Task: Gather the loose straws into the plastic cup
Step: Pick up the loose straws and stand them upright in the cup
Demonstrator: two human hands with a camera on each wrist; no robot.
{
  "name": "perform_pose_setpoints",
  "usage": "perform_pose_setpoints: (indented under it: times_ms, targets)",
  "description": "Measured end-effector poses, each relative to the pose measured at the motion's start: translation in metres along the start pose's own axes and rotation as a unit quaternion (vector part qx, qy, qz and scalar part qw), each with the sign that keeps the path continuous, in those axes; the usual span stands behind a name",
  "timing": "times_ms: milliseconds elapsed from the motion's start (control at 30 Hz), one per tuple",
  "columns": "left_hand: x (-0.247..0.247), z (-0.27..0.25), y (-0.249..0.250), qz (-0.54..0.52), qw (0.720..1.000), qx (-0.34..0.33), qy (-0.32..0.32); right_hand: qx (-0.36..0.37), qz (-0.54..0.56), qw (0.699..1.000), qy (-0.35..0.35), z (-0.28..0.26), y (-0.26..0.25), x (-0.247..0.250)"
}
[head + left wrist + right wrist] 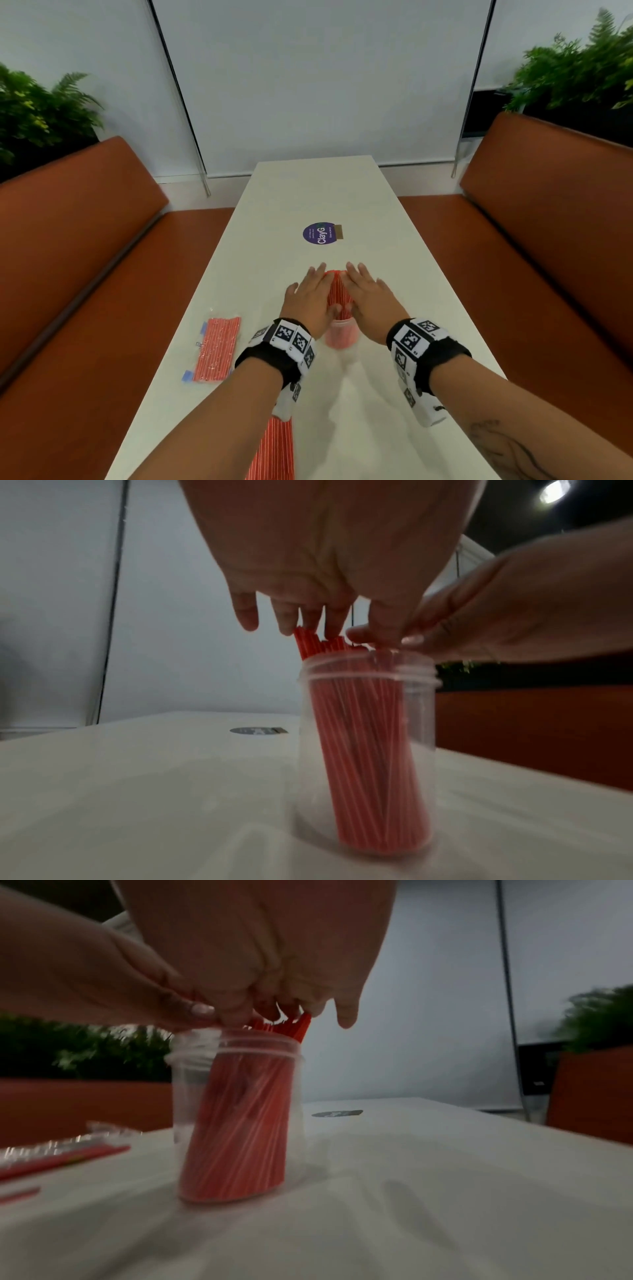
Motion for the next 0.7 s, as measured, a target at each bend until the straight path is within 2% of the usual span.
perform_pose_setpoints:
  times_ms: [133, 200, 233, 267, 333, 400, 467, 500, 567, 700]
  targets:
    - [0.034, -0.01, -0.014, -0.043, 0.995, 0.048, 0.079, -0.021, 0.07, 0.983, 0.166, -0.011, -0.009, 0.032]
    - [0.044, -0.018, -0.025, -0.076, 0.991, 0.09, 0.059, -0.033, 0.104, 0.975, 0.196, -0.017, -0.021, 0.043]
    - [0.045, -0.025, -0.032, -0.105, 0.987, 0.114, 0.037, -0.056, 0.134, 0.972, 0.184, -0.02, -0.027, 0.044]
    - [0.045, -0.032, -0.037, -0.129, 0.982, 0.138, 0.014, -0.091, 0.174, 0.968, 0.155, -0.021, -0.032, 0.041]
    - [0.038, -0.049, -0.047, -0.133, 0.976, 0.168, -0.035, -0.14, 0.239, 0.96, 0.038, -0.023, -0.046, 0.02]
    - [0.029, -0.069, -0.059, -0.117, 0.971, 0.195, -0.074, -0.156, 0.233, 0.953, -0.114, -0.027, -0.065, -0.012]
    - [0.017, -0.089, -0.074, -0.116, 0.965, 0.22, -0.088, -0.19, 0.226, 0.929, -0.222, -0.039, -0.081, -0.039]
    - [0.01, -0.099, -0.083, -0.113, 0.961, 0.236, -0.088, -0.198, 0.226, 0.92, -0.25, -0.045, -0.088, -0.05]
    - [-0.004, -0.118, -0.099, -0.11, 0.952, 0.271, -0.096, -0.181, 0.196, 0.924, -0.274, -0.051, -0.101, -0.066]
    - [-0.023, -0.149, -0.114, -0.099, 0.936, 0.308, -0.134, -0.168, 0.15, 0.94, -0.256, -0.059, -0.123, -0.078]
Point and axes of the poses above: each hand's wrist, its own z-axis towards the middle knuckle, its own x-axis out of the back of the hand, y = z × x, the point moved 5 cm from there along z, towards the middle knuckle, and after that the axes turned 1 degree about x, right-handed, at the moved point
